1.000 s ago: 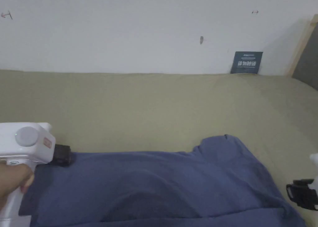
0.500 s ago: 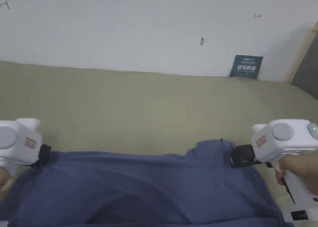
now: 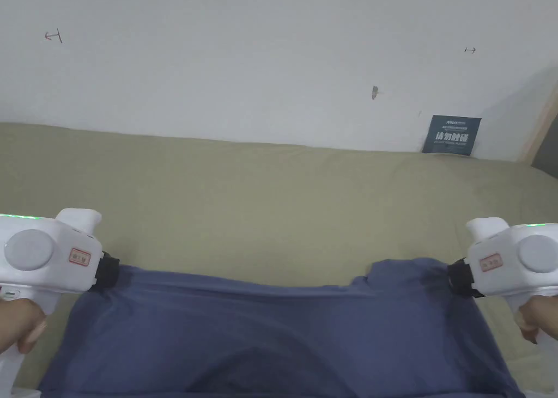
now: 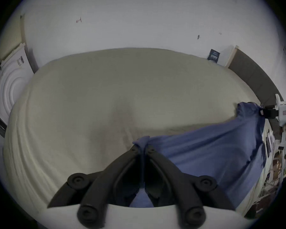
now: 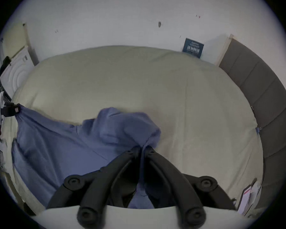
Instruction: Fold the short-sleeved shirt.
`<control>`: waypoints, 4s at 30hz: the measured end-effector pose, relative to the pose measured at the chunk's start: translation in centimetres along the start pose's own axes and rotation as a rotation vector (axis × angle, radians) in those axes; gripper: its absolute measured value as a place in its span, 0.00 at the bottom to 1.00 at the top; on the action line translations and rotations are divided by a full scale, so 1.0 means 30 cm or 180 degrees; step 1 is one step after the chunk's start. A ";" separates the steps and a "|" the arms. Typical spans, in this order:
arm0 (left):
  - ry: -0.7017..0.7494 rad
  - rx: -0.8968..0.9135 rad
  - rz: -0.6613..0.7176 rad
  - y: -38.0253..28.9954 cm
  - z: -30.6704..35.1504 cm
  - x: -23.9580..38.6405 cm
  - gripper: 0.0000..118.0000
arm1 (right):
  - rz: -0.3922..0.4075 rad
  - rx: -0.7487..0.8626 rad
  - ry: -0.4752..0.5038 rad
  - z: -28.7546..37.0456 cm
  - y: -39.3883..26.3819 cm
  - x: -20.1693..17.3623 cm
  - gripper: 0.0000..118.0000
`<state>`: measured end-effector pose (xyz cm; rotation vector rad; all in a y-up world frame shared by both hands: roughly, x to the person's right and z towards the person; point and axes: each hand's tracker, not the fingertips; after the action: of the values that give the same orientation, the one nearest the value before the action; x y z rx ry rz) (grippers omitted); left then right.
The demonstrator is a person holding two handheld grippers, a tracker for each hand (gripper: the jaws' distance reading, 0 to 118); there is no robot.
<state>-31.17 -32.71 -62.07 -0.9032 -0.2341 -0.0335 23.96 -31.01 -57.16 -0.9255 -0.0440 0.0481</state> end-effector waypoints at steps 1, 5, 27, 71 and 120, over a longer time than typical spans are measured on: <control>-0.0011 0.0044 -0.0010 -0.007 0.041 -0.004 0.04 | 0.0030 0.0051 0.0019 0.039 -0.015 0.001 0.07; -0.0128 0.0131 0.0107 -0.058 0.208 -0.028 0.04 | 0.0003 0.0148 0.0066 0.209 -0.091 0.027 0.07; -0.0315 -0.0289 0.0785 -0.790 0.432 -0.078 0.04 | -0.0384 -0.0234 0.0245 0.430 -0.821 0.061 0.07; -0.1590 -0.0231 0.1357 -0.683 0.363 -0.354 0.00 | -0.0374 0.0096 0.0052 0.553 -0.736 -0.237 0.05; -0.2280 -0.0501 0.1335 -0.429 0.127 0.758 0.32 | -0.0682 0.0178 0.0264 0.544 -0.783 -0.083 0.05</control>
<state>-11.36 -36.14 -44.93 -1.0811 -0.7083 0.6781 21.04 -32.27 -28.62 -0.8619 -0.0643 -0.1868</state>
